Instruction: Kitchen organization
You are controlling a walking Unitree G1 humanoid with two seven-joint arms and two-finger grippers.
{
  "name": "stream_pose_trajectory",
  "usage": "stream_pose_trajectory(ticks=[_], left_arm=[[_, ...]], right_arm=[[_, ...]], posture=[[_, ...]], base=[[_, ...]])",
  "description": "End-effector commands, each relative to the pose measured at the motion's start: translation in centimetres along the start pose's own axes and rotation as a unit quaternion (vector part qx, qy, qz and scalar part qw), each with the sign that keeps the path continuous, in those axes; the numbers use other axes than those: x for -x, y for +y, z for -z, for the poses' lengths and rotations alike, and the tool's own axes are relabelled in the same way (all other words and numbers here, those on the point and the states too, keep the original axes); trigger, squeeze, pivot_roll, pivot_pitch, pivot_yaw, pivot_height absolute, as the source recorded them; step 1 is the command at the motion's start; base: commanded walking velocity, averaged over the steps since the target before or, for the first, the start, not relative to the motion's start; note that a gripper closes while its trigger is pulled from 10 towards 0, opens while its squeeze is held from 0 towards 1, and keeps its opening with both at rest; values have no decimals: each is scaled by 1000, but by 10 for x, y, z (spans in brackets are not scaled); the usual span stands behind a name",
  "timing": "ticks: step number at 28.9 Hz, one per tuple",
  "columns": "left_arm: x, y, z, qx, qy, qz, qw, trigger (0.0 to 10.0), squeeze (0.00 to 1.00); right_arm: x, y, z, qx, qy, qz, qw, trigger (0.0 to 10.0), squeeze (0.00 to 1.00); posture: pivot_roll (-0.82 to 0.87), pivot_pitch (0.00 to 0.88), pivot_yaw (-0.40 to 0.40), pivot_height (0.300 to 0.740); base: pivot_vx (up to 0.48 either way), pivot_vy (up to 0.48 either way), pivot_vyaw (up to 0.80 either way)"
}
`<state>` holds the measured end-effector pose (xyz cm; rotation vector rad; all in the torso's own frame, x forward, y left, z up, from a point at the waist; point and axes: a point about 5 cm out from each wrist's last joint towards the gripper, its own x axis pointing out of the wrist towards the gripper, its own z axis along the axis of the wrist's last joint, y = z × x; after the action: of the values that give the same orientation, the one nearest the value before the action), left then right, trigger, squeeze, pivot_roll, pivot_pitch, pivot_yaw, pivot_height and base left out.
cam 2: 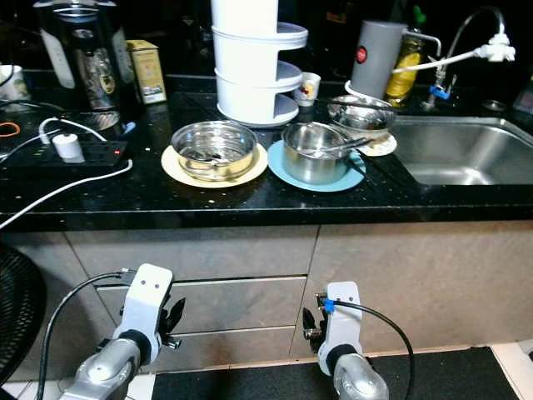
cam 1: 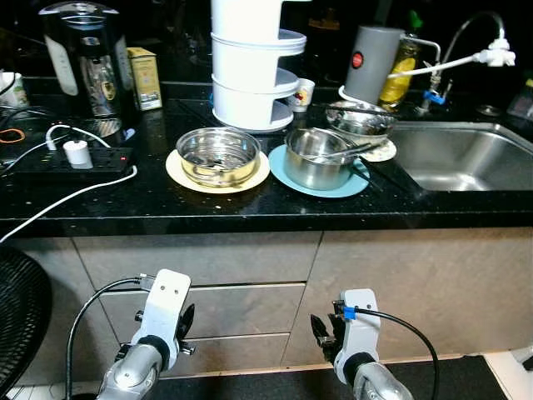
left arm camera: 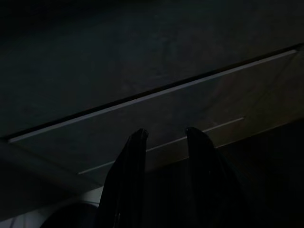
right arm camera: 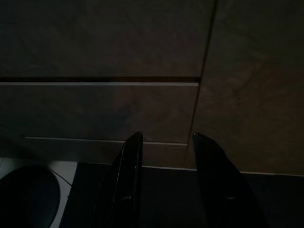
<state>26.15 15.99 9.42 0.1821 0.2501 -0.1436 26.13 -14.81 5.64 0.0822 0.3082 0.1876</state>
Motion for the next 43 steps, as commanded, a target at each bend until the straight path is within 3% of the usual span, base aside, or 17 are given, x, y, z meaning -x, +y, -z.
stream_pose_trajectory(ticks=[1, 19, 23, 27, 29, 31, 33, 36, 38, 41, 43], left_arm=[[1, 0, 2, -3, 7, 2, 1000, 10000, 0], [-1, 4, 2, -8, 10, -22, 1000, 10000, 0], [1, 4, -5, 9, -13, -18, 1000, 10000, 0], [5, 15, -32, 5, -97, -50, 994, 10000, 0], [10, 22, -60, 38, -170, -55, 983, 10000, 0], [15, 26, -81, 46, -221, -53, 973, 10000, 0], [17, 28, -89, 45, -238, -57, 969, 10000, 0], [20, 40, -124, 30, -294, -81, 952, 10000, 0], [20, 42, -132, 26, -306, -87, 948, 10000, 0], [12, 45, -140, -4, -287, -83, 954, 10000, 0], [9, 44, -137, -8, -275, -81, 958, 10000, 0]], right_arm=[[3, -5, 4, 1, 4, 10, 1000, 10000, 0], [1, -4, 0, 5, -4, 7, 1000, 10000, 0], [0, 0, -9, 9, -21, -5, 1000, 10000, 0], [5, 16, -38, -30, -85, -92, 992, 10000, 0], [15, 30, -75, -111, -155, -186, 964, 10000, 0], [20, 30, -99, -137, -197, -205, 949, 10000, 0], [19, 26, -108, -137, -212, -193, 948, 10000, 0], [15, 10, -144, -93, -282, -110, 949, 10000, 0], [15, 7, -152, -80, -299, -91, 947, 10000, 0], [15, 8, -174, -3, -318, -46, 947, 10000, 0], [14, 9, -175, 15, -313, -39, 949, 10000, 0]], posture=[[-31, 96, -47, 740], [-32, 98, -47, 740], [-33, 95, -46, 740], [-33, 89, -47, 740], [-33, 89, -47, 740], [-33, 89, -47, 740], [-35, 82, -47, 740], [-32, 76, -51, 740], [-32, 76, -51, 740], [-30, 72, -52, 740], [-31, 73, -51, 740]], base=[[0, -480, 0], [0, -53, 0], [0, 0, 0], [0, 0, 0], [0, 0, 0], [0, 0, 0], [0, 0, 0], [0, 0, 0], [0, 0, 0], [0, 0, 0], [0, 0, 0]])
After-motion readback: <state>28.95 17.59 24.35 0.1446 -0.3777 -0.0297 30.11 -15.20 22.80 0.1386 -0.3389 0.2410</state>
